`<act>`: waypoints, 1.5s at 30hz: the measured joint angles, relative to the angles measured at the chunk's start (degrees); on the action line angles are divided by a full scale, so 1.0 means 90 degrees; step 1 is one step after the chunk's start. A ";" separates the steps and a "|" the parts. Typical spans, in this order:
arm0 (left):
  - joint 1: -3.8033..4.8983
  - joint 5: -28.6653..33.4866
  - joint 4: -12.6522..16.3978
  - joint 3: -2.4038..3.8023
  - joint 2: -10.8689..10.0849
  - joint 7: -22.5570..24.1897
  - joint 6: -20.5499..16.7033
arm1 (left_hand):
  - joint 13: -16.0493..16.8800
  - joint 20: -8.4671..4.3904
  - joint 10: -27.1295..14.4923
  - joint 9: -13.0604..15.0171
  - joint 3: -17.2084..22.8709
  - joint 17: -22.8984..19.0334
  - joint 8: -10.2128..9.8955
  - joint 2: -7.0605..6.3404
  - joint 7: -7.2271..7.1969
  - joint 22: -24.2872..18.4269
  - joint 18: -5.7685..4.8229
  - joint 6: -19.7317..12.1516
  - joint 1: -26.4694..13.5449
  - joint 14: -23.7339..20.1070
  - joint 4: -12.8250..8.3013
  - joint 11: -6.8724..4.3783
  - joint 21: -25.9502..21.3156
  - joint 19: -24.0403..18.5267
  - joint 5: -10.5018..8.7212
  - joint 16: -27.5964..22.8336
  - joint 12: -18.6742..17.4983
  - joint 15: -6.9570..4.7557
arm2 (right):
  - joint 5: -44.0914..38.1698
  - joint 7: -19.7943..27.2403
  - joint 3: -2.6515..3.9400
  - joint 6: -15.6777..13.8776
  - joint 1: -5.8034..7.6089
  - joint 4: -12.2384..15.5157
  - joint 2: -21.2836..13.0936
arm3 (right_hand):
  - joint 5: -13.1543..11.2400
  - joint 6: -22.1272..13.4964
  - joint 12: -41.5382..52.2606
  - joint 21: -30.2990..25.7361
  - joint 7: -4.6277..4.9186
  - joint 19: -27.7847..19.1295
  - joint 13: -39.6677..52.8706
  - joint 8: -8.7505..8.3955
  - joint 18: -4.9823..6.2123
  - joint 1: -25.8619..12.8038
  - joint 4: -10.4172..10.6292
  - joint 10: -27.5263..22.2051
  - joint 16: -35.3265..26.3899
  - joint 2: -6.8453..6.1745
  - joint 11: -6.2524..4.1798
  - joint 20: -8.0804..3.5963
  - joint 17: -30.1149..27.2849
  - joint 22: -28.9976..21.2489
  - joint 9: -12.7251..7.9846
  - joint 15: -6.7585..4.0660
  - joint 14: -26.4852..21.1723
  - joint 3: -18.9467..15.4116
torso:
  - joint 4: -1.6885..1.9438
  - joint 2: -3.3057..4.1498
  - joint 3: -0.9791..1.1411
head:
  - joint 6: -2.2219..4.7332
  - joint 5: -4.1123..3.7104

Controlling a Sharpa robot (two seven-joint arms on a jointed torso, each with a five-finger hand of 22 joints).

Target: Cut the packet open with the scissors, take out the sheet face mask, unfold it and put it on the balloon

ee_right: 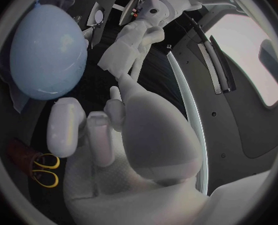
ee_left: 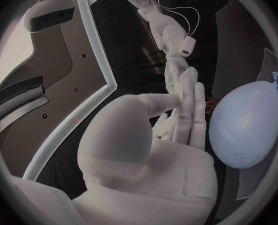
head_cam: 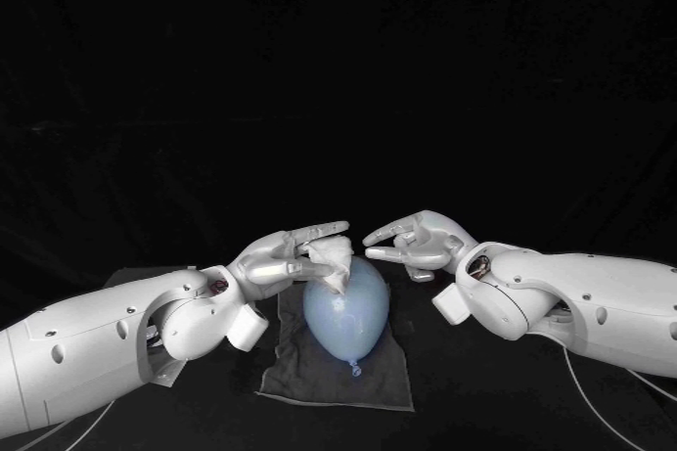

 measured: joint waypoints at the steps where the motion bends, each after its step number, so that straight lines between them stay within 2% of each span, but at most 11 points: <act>1: 0.0000 0.0004 0.0000 0.0000 -0.0003 -0.0002 0.0003 | 0.0000 0.0000 0.0013 0.0000 0.0000 0.0000 0.0000 0.0000 0.0000 0.0000 0.0000 0.0000 0.0000 -0.0006 0.0000 -0.0013 0.0000 0.0000 0.0000 0.0017 0.0000 -0.0006 | -0.0114 0.0026 0.0000 -0.0062 -0.0001 0.0011 -0.0006 | -0.0016 0.0000 0.0000 0.0003 0.0000 0.0000 0.0000 0.0000 0.0000 0.0000 -0.0008 0.0000 0.0000 0.0000 0.0000 0.0000 0.0000 0.0000 -0.0005 -0.0003 0.0003 0.0008 | 0.0000 0.0000 0.0000 | -0.0001 0.0000; 6: 0.0000 0.0035 0.0000 0.0000 -0.0016 -0.0011 0.0018 | 0.0000 0.0000 0.0024 0.0000 0.0000 -0.0001 0.0000 0.0000 0.0023 -0.0006 0.0004 -0.0023 0.0000 -0.0024 0.0000 -0.0024 0.0000 0.0000 -0.0001 0.0036 0.0000 -0.0021 | -0.0993 0.0156 0.0006 -0.0480 -0.0059 0.0068 -0.0011 | -0.0027 0.0022 0.0005 0.0026 -0.0021 0.0000 -0.0011 0.0000 -0.0002 0.0000 -0.0008 0.0001 0.0001 0.0000 0.0001 0.0000 -0.0002 0.0002 -0.0021 -0.0022 0.0021 0.0008 | -0.0006 0.0000 -0.0004 | -0.0009 -0.0008; 14: 0.0000 0.0063 0.0004 0.0000 -0.0021 -0.0017 0.0034 | 0.0001 0.0000 0.0024 -0.0001 0.0018 -0.0001 0.0000 -0.0009 0.0024 -0.0007 0.0007 -0.0023 -0.0009 -0.0025 0.0018 -0.0023 0.0000 0.0000 -0.0022 0.0073 0.0000 -0.0019 | -0.1826 0.0218 0.0001 -0.0855 -0.0163 0.0093 0.0113 | -0.0027 0.0023 0.0024 0.0026 -0.0022 0.0000 -0.0019 0.0000 -0.0003 -0.0004 -0.0025 0.0002 0.0000 -0.0003 0.0002 0.0000 -0.0015 0.0002 -0.0029 -0.0022 0.0021 0.0025 | -0.0001 -0.0001 -0.0004 | -0.0018 -0.0018; 16: 0.0000 0.0071 0.0008 0.0000 -0.0022 -0.0017 0.0037 | 0.0001 0.0000 0.0024 -0.0001 0.0246 -0.0002 0.0000 -0.0070 0.0024 -0.0007 0.0008 -0.0023 -0.0072 -0.0025 -0.0210 -0.0023 -0.0001 0.0000 -0.0033 0.0099 0.0000 -0.0019 | -0.1961 0.0225 0.0001 -0.0928 -0.0179 0.0091 0.0135 | -0.0027 0.0025 0.0025 0.0026 -0.0020 0.0000 -0.0029 0.0000 -0.0004 -0.0022 -0.0034 0.0002 -0.0002 -0.0022 0.0002 0.0000 -0.0020 0.0002 -0.0029 -0.0022 0.0021 0.0034 | -0.0001 0.0001 -0.0004 | -0.0019 -0.0018; 32: -0.0002 0.0571 0.0150 0.0000 -0.0114 -0.0058 0.0149 | 0.0010 0.0000 0.0082 0.0001 0.0290 -0.0014 0.0000 -0.0079 0.0070 -0.0021 0.0001 -0.0069 -0.0080 -0.0060 -0.0166 -0.0079 -0.0001 -0.0001 -0.0011 0.0179 0.0000 -0.0029 | -0.3356 0.0378 0.0004 -0.1904 -0.0385 0.0025 0.0277 | -0.0027 0.0052 0.0041 0.0127 -0.0006 -0.0002 -0.0023 0.0000 -0.0007 0.0013 -0.0149 0.0008 0.0011 -0.0121 0.0008 0.0001 -0.0014 -0.0002 -0.0063 -0.0020 0.0021 0.0149 | 0.0000 0.0003 -0.0004 | -0.0039 -0.0022; 34: -0.0002 0.0657 0.0171 0.0000 -0.0128 -0.0069 0.0176 | 0.0042 0.0001 0.0427 0.0011 0.0308 -0.0033 0.0000 -0.0079 0.0178 -0.0042 0.0000 -0.0055 -0.0081 -0.0060 -0.0149 0.0013 -0.0001 -0.0001 -0.0011 0.0237 0.0054 -0.0029 | -0.3589 0.0411 0.0005 -0.1984 -0.0422 0.0014 0.0296 | -0.0026 0.0053 0.0042 0.0140 -0.0007 -0.0003 -0.0023 0.0000 -0.0007 0.0013 -0.0149 0.0008 0.0011 -0.0121 0.0008 0.0001 -0.0014 -0.0002 -0.0063 -0.0020 0.0020 0.0149 | -0.0002 0.0002 -0.0004 | -0.0044 -0.0021; 36: -0.0001 0.0719 0.0188 0.0000 -0.0138 -0.0076 0.0198 | 0.0048 0.0001 0.0530 0.0011 0.0308 -0.0046 0.0000 -0.0079 0.0209 -0.0044 -0.0006 -0.0065 -0.0081 -0.0093 -0.0149 0.0094 -0.0002 -0.0001 -0.0011 0.0273 0.0055 0.0003 | -0.3784 0.0437 0.0005 -0.2044 -0.0450 0.0007 0.0309 | -0.0026 0.0053 0.0043 0.0140 -0.0007 -0.0003 -0.0023 -0.0015 -0.0008 0.0021 -0.0157 0.0009 0.0011 -0.0130 0.0009 0.0001 -0.0014 -0.0001 -0.0069 -0.0020 0.0020 0.0157 | -0.0002 0.0002 -0.0004 | -0.0048 -0.0018; 40: -0.0002 0.0842 0.0217 0.0000 -0.0158 -0.0091 0.0236 | 0.0054 0.0001 0.0668 0.0019 0.0308 -0.0074 0.0000 -0.0079 0.0328 -0.0050 -0.0018 -0.0066 -0.0081 -0.0132 -0.0149 0.0193 -0.0003 -0.0001 -0.0011 0.0324 0.0055 0.0042 | -0.4177 0.0479 0.0004 -0.2156 -0.0483 0.0005 0.0316 | -0.0026 0.0053 0.0048 0.0140 -0.0007 -0.0003 -0.0023 -0.0025 -0.0007 0.0039 -0.0166 0.0009 0.0010 -0.0147 0.0009 0.0001 -0.0014 0.0000 -0.0073 -0.0019 0.0020 0.0166 | -0.0001 0.0002 -0.0004 | -0.0057 -0.0018; 43: -0.0002 0.0924 0.0221 0.0000 -0.0175 -0.0095 0.0247 | 0.0074 0.0001 0.1151 0.0030 0.0308 -0.0114 0.0013 -0.0079 0.0429 -0.0058 -0.0057 -0.0052 -0.0081 -0.0185 -0.0150 0.0288 -0.0006 -0.0002 -0.0011 0.0383 0.0131 0.0095 | -0.4424 0.0501 0.0004 -0.2233 -0.0495 0.0005 0.0315 | -0.0026 0.0054 0.0049 0.0140 -0.0008 -0.0004 -0.0022 -0.0024 -0.0007 0.0039 -0.0166 0.0009 0.0009 -0.0147 0.0009 0.0001 -0.0014 0.0002 -0.0068 -0.0019 0.0020 0.0166 | -0.0002 0.0002 -0.0004 | -0.0059 -0.0018; 45: -0.0002 0.0978 0.0221 0.0000 -0.0182 -0.0096 0.0248 | 0.0096 0.0001 0.1243 0.0036 0.0308 -0.0129 0.0027 -0.0079 0.0447 -0.0059 -0.0060 -0.0056 -0.0081 -0.0195 -0.0150 0.0332 -0.0006 -0.0003 -0.0011 0.0382 0.0143 0.0105 | -0.4563 0.0519 0.0004 -0.2288 -0.0504 0.0012 0.0313 | -0.0026 0.0057 0.0049 0.0140 -0.0011 -0.0004 -0.0023 -0.0024 -0.0008 0.0014 -0.0166 0.0009 0.0007 -0.0172 0.0009 0.0001 -0.0014 0.0002 -0.0074 -0.0019 0.0020 0.0166 | -0.0002 0.0002 -0.0004 | -0.0059 -0.0018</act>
